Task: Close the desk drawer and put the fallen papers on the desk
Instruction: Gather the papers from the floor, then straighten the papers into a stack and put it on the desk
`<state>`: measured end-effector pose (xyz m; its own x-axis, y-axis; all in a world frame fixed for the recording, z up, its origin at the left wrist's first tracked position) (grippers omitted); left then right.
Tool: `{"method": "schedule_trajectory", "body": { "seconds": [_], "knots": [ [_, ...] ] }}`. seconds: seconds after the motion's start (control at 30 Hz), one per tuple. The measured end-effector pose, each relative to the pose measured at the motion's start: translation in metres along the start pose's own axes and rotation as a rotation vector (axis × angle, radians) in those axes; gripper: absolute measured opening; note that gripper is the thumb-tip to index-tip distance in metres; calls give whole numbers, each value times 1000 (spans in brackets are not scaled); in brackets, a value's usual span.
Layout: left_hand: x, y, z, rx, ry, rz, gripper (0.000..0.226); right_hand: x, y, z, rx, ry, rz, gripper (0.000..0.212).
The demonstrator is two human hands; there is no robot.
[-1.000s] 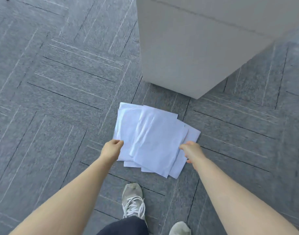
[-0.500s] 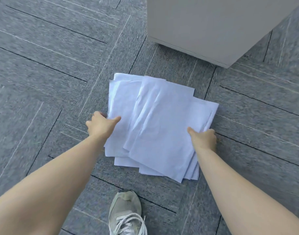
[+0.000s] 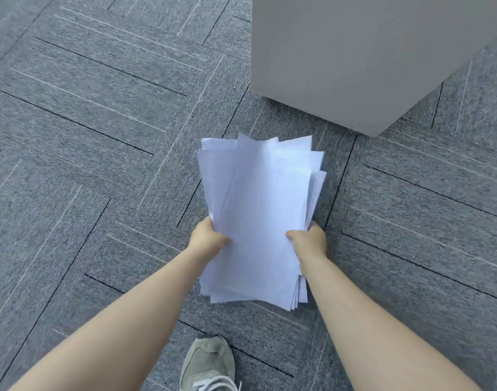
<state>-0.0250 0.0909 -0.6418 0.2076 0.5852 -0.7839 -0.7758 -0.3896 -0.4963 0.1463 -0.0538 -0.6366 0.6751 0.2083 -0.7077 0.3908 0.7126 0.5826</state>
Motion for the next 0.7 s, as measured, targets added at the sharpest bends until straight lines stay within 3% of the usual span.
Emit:
{"method": "schedule_trajectory", "body": {
  "seconds": [0.07,0.23,0.37,0.53,0.63,0.7],
  "knots": [
    [-14,-9,7,-65,25,-43,32,-8,7,5,88,36,10,43],
    [-91,-78,64,-245,-71,-119,25,-68,84,40,118,19,158,23],
    [-185,-166,126,-346,-165,-155,33,-167,201,91,149,21,321,19],
    [-338,-321,216,-523,-259,-321,13,-316,375,179,269,17,541,7],
    [-422,-418,262,-569,-258,-477,21,-397,472,236,376,18,637,11],
    [-471,-483,285,-563,-224,-567,31,-439,529,275,416,-20,701,24]
  ]
}}
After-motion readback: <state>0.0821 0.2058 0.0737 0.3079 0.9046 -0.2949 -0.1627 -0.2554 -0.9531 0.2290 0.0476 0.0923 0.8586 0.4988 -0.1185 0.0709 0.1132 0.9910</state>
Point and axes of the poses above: each hand's wrist, its own x-axis towards the middle knuckle, its own z-axis out of the back of the hand, y = z × x, the point moved 3 cm from there along x, towards the middle knuckle, and after that the axes turned 4 degrees about z, right-handed, at the moved point
